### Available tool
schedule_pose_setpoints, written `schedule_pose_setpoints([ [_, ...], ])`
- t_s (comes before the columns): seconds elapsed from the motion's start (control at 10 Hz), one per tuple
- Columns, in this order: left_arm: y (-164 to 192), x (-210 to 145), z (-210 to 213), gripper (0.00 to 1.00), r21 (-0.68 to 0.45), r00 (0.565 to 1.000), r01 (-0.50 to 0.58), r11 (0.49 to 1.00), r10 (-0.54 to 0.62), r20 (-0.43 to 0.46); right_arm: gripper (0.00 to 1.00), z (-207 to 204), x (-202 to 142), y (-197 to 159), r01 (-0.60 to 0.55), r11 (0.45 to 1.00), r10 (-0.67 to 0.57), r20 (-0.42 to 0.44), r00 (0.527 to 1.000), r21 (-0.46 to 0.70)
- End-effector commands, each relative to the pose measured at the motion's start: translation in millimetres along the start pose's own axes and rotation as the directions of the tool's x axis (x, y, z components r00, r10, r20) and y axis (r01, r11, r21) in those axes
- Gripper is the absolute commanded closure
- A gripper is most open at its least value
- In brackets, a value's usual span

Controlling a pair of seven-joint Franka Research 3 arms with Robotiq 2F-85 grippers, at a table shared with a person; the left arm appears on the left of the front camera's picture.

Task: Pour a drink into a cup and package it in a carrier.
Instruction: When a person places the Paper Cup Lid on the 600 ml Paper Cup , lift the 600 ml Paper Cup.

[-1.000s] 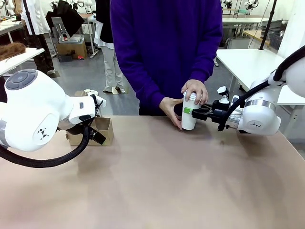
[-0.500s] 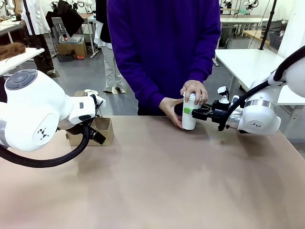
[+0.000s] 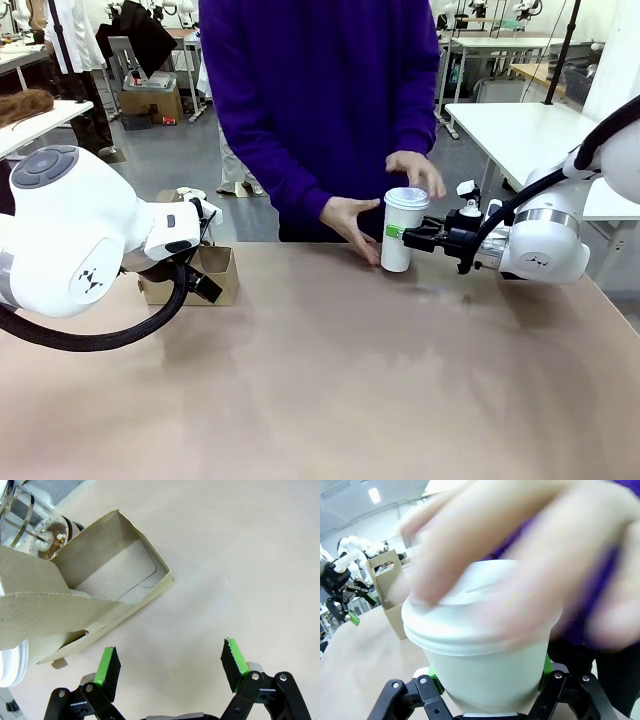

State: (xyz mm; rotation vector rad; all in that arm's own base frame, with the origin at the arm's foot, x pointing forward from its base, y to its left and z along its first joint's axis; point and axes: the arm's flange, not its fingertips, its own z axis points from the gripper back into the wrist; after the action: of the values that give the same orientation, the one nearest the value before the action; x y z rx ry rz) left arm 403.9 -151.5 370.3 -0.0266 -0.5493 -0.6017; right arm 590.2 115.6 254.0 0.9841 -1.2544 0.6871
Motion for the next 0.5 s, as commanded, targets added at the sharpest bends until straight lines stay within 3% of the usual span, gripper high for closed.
schedule_pose_setpoints([
  [0.0, 0.0, -0.1, 0.4, 0.0, -0.001, 1.0, 0.0, 1.0, 0.0, 0.001, 0.2, -3.0, 6.9, 2.1, -0.008, 1.0, 0.008, 0.011, 1.0, 0.0],
  [0.4, 0.0, -0.1, 0.4, 0.0, -0.001, 1.0, 0.0, 1.0, 0.0, 0.001, 0.2, -3.0, 6.9, 2.1, -0.008, 1.0, 0.008, 0.011, 1.0, 0.0],
])
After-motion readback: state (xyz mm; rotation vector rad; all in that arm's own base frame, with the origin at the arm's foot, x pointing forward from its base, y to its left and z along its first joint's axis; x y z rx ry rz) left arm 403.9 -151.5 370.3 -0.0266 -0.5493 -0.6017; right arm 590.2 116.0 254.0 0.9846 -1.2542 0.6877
